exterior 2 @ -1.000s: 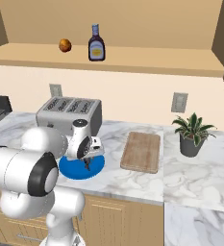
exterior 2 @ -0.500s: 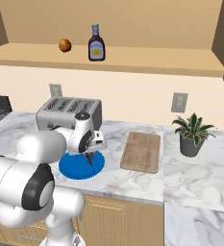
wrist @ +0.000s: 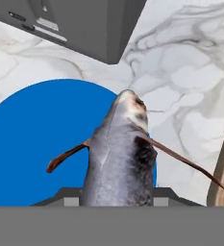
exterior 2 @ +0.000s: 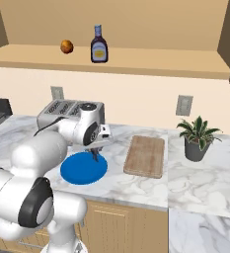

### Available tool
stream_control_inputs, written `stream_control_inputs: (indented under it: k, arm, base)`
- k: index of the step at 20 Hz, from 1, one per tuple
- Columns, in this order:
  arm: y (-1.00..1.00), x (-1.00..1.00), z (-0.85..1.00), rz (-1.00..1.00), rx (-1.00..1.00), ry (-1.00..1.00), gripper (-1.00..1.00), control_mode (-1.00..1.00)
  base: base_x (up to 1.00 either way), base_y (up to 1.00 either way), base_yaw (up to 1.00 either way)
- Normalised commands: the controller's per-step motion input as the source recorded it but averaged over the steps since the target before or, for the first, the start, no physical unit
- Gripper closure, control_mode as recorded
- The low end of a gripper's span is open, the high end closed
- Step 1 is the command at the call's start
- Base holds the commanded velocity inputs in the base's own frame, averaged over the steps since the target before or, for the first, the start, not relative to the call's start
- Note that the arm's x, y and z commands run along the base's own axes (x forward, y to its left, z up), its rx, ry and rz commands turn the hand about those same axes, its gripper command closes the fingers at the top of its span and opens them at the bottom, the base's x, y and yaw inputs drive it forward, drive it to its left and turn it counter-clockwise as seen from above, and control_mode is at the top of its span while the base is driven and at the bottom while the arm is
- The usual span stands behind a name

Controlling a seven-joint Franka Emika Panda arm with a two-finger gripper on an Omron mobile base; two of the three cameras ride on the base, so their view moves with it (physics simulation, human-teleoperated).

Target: Pick the fish from the plate and place it on the cutting board. Then pick the condiment bottle from the cabinet and place it next to the cutting board.

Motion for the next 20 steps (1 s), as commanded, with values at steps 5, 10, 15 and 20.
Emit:
stream_control_inputs:
  k: [5, 10, 15, 20]
  arm:
    - [-0.30, 0.05, 0.15, 0.00, 0.00, 0.04, 1.00, -1.00]
    - [-0.38, 0.13, 0.03, 0.00, 0.00, 0.07, 1.00, -1.00]
    - [-0.41, 0.14, 0.01, 0.00, 0.00, 0.07, 1.00, -1.00]
    - [-0.40, 0.16, 0.00, 0.00, 0.00, 0.03, 1.00, -1.00]
  base:
    - [0.00, 0.00, 0.00]
    - [0.00, 0.00, 0.00]
    - [0.00, 0.00, 0.00]
    - [0.00, 0.00, 0.00]
